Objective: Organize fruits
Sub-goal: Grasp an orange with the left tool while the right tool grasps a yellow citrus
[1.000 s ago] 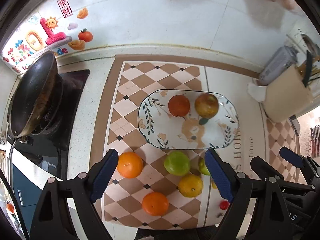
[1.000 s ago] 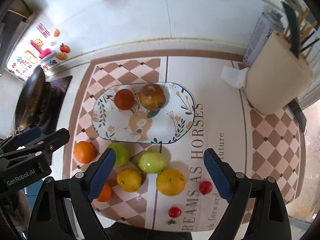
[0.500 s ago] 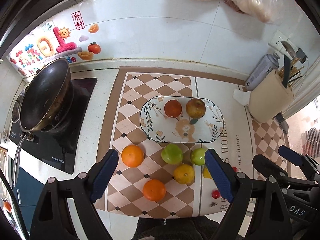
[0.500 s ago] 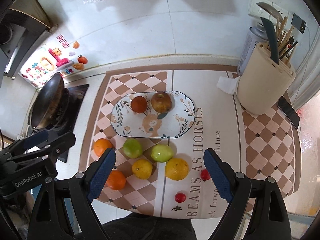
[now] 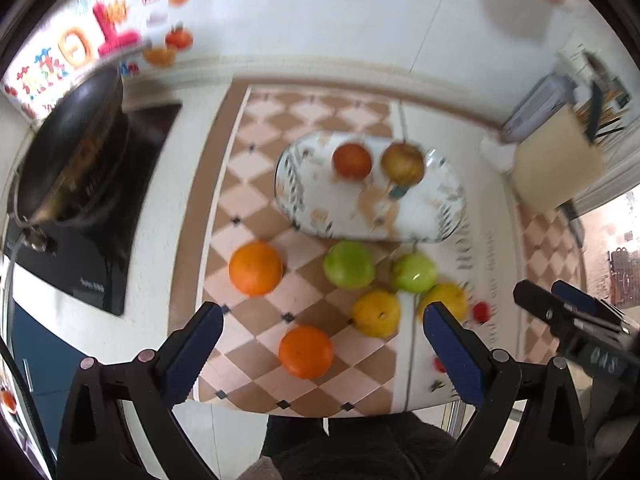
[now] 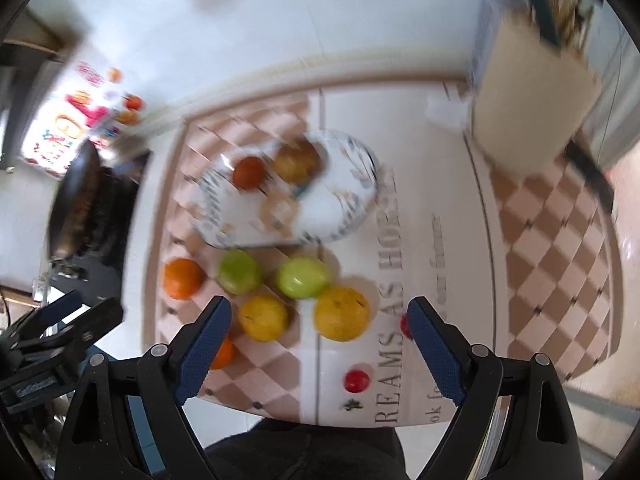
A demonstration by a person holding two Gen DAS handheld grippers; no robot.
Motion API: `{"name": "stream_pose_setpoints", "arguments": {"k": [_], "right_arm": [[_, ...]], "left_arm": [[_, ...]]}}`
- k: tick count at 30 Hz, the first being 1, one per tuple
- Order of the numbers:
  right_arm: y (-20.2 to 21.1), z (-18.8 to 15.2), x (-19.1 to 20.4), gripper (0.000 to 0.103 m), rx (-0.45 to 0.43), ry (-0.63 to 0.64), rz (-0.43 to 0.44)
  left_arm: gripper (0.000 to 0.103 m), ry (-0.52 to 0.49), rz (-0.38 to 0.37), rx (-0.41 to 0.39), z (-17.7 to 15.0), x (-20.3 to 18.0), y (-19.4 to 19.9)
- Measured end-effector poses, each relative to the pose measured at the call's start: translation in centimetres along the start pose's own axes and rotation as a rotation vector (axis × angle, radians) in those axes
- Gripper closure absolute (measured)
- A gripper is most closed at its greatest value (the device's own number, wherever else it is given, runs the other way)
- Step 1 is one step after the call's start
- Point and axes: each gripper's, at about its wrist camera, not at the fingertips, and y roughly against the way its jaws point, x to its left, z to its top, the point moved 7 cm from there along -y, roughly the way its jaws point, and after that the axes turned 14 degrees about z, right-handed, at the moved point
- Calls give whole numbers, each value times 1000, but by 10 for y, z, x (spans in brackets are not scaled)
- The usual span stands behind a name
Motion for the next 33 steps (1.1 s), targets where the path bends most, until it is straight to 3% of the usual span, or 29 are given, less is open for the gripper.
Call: {"name": "stream_pose_setpoints", "arguments": {"k": [5, 10, 13, 17, 23, 25, 26, 33], "right_arm": [[-65, -16, -39, 11, 125, -93, 11], [-112, -26, -58, 12, 189, -174, 57], [-127, -29, -61, 38, 210, -190, 85], [-124, -34, -65, 38, 219, -183, 55], [-123, -62, -69, 38, 289, -179, 102], [-123, -64, -69, 38, 287, -180, 104], [-123, -64, -70, 37, 287, -179, 102], [-126, -63, -67, 36, 302, -188, 101]], "left_arm": [[1, 18, 5, 164, -30, -1, -62], [1, 47, 14, 302, -60, -1, -107], [1, 65, 13, 346, -70, -2, -122], [1, 63, 5, 381, -80, -5, -135], [2, 29, -34, 402, -92, -19, -146], [19, 7, -43, 392, -94, -25, -146], [39, 1, -38, 392, -96, -27, -147], [42, -34, 32, 336, -92, -29, -143]]}}
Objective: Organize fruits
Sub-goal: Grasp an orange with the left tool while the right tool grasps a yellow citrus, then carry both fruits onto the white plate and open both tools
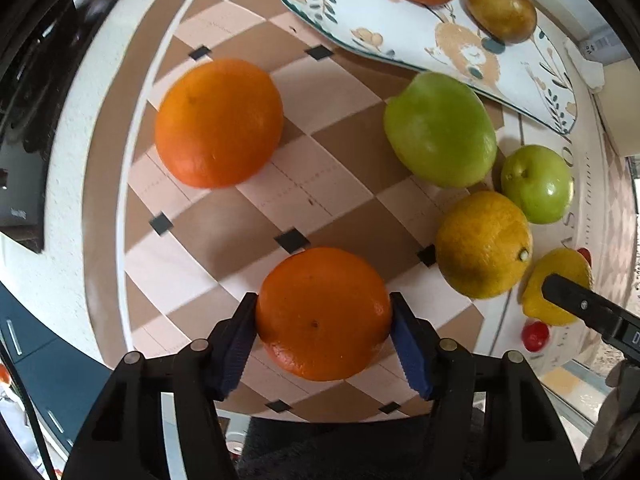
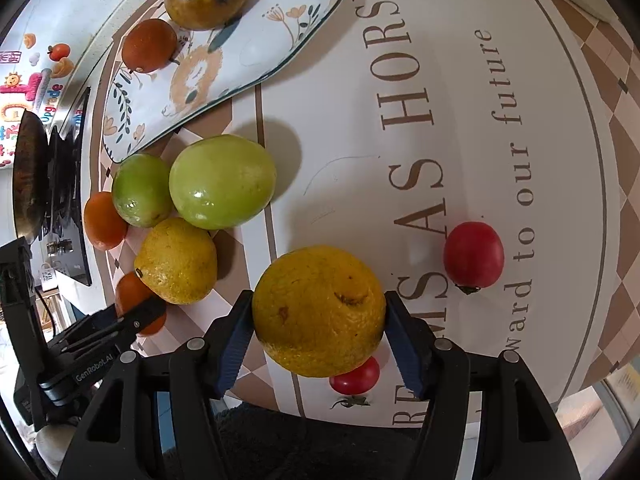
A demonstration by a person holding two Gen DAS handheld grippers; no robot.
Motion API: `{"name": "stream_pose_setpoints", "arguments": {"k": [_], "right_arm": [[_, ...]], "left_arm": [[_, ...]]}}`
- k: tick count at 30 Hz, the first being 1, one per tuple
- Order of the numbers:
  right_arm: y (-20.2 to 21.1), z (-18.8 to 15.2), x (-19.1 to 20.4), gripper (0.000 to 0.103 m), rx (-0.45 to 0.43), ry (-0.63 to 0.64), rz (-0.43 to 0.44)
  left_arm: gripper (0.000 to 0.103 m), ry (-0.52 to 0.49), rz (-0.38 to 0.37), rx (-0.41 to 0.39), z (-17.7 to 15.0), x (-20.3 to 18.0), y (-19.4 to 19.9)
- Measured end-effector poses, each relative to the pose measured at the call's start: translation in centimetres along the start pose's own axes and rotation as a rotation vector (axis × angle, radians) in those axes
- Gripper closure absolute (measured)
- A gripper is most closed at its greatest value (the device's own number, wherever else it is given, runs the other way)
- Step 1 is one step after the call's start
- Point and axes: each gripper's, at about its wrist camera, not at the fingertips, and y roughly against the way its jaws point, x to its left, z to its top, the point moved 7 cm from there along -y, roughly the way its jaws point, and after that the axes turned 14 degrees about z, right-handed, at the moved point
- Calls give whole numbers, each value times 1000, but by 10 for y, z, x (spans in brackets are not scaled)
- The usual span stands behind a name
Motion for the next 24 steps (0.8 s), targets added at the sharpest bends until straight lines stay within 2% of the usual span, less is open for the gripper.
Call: {"name": "stream_pose_setpoints", "arguments": {"k": [6, 10, 13, 16, 19, 21, 24], "right_arm": [[-6, 0, -2, 37, 17, -2, -2], [-8, -2, -1, 38, 21, 7, -9], [-3, -2, 1, 38, 13, 0, -4], [17, 4, 9, 38, -23, 7, 20], [43, 18, 27, 38, -76, 39, 41], [55, 32, 42, 38, -105, 68, 48], [60, 62, 65, 38, -143, 112, 49]], "left_arm": [[42, -13, 17, -8, 2, -8, 6], [42, -3, -18, 0, 3, -10, 14], [42, 2, -50, -25, 3, -12, 36], [42, 8, -92, -83, 12, -15, 71], [42, 27, -140, -150, 28, -16, 110], [42, 30, -160, -175, 53, -5, 125], [42, 33, -162, -191, 105, 19, 126]]}}
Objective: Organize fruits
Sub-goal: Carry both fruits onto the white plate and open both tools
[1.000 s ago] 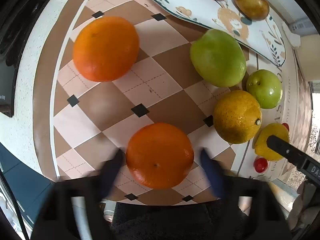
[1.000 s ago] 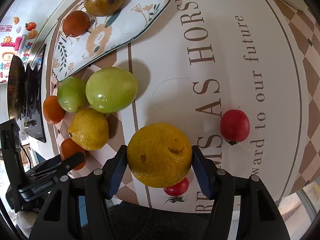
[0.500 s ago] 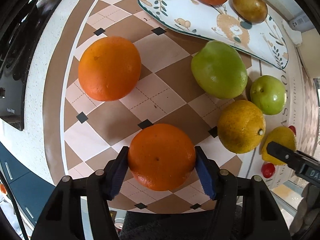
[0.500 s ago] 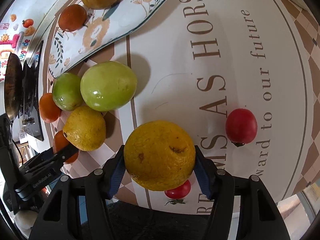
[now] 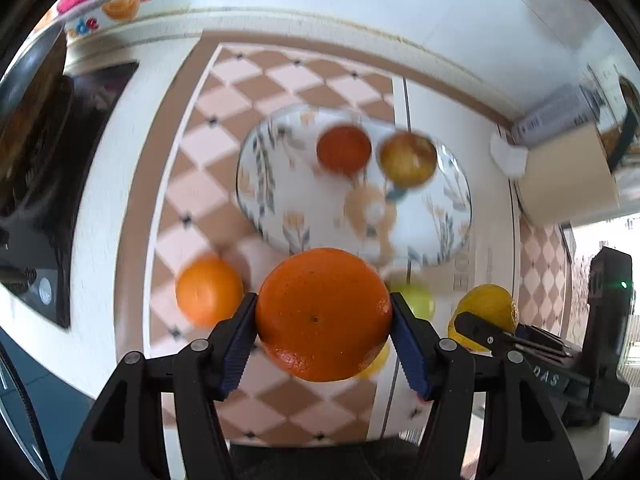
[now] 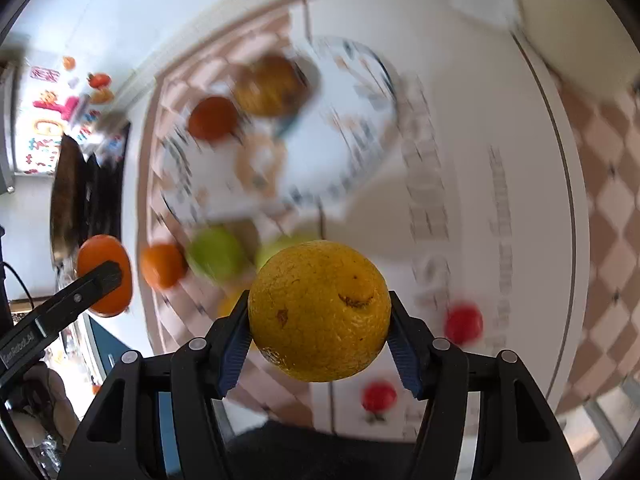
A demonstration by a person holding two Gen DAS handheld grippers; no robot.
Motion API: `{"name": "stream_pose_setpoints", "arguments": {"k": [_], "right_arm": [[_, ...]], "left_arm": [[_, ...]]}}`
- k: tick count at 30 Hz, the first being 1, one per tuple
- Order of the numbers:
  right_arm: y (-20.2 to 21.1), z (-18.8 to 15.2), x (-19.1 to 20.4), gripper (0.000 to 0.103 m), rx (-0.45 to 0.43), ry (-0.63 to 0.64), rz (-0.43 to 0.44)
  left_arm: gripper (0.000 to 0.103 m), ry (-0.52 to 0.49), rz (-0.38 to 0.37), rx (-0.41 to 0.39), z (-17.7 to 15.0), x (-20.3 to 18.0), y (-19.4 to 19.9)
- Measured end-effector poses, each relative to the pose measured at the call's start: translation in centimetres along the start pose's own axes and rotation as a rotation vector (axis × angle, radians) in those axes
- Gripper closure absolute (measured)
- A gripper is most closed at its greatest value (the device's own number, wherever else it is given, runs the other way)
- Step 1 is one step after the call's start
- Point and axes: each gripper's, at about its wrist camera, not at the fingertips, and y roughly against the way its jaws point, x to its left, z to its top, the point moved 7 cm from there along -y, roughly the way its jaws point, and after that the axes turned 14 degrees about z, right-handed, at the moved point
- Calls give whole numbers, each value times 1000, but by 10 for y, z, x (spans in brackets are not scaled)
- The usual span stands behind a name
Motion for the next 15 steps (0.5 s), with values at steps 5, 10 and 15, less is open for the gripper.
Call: {"name": "stream_pose_setpoints", "arguments": {"k": [5, 10, 15], "right_arm": [[-30, 49, 22, 38, -10, 48, -9], [-69, 69, 27, 38, 32, 66, -18], [-90, 73, 25, 38, 67, 71, -27]], "left_arm": [[42, 2, 55, 29, 53, 9, -32], [42, 5, 88, 102, 95, 15, -81], [42, -2, 112, 118, 116, 13, -102]]}}
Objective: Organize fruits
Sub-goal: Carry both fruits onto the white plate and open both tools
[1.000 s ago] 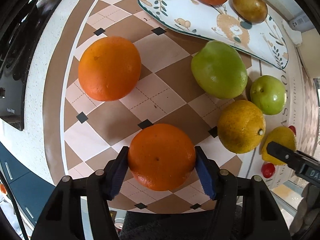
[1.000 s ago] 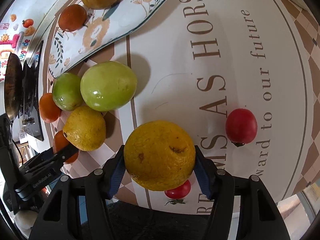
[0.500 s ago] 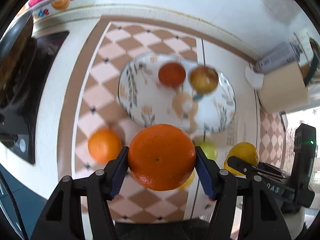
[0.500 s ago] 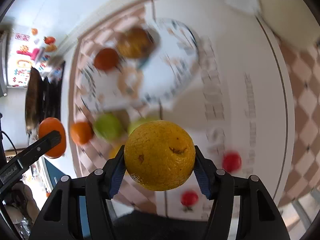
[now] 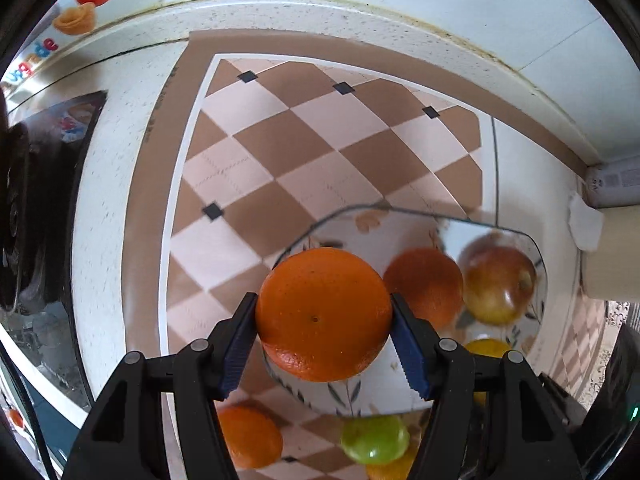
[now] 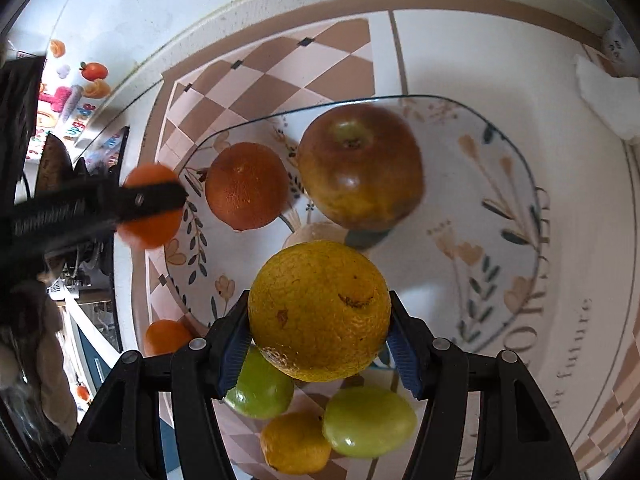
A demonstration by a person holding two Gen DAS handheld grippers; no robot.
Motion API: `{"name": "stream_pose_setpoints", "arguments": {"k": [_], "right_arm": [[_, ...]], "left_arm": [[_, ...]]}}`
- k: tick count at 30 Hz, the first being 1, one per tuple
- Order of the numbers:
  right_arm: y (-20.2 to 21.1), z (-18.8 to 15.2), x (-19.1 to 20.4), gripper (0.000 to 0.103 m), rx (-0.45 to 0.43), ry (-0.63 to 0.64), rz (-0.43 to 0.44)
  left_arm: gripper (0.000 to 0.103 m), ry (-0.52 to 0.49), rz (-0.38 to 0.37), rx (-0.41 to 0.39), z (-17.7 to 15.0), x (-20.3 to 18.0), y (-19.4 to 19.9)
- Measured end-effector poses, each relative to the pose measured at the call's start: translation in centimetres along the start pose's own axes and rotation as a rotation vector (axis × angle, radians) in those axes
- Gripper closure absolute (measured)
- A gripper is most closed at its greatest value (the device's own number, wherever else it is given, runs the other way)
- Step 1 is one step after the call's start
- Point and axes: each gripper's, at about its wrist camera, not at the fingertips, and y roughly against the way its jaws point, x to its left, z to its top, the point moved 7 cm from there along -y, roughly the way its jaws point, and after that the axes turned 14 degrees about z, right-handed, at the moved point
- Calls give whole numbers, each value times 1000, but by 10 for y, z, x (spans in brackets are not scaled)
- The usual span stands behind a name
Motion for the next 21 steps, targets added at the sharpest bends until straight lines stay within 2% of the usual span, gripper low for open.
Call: {"name": "stream_pose_setpoints", "arguments": {"k": [9, 12, 14, 21], "right_arm": [[-19, 6, -4, 38, 52, -11, 5], [-24, 11, -2, 36, 44, -16, 11], [-21, 12, -2, 25, 39, -22, 11], [-6, 13, -7, 20, 11, -40, -18]], "left_arm": [[41, -50, 60, 8, 5, -7, -17], [41, -78, 74, 0, 7, -8, -18], [41, -85, 83, 4, 8, -10, -19], [41, -58, 83, -22, 16, -12, -2]]}}
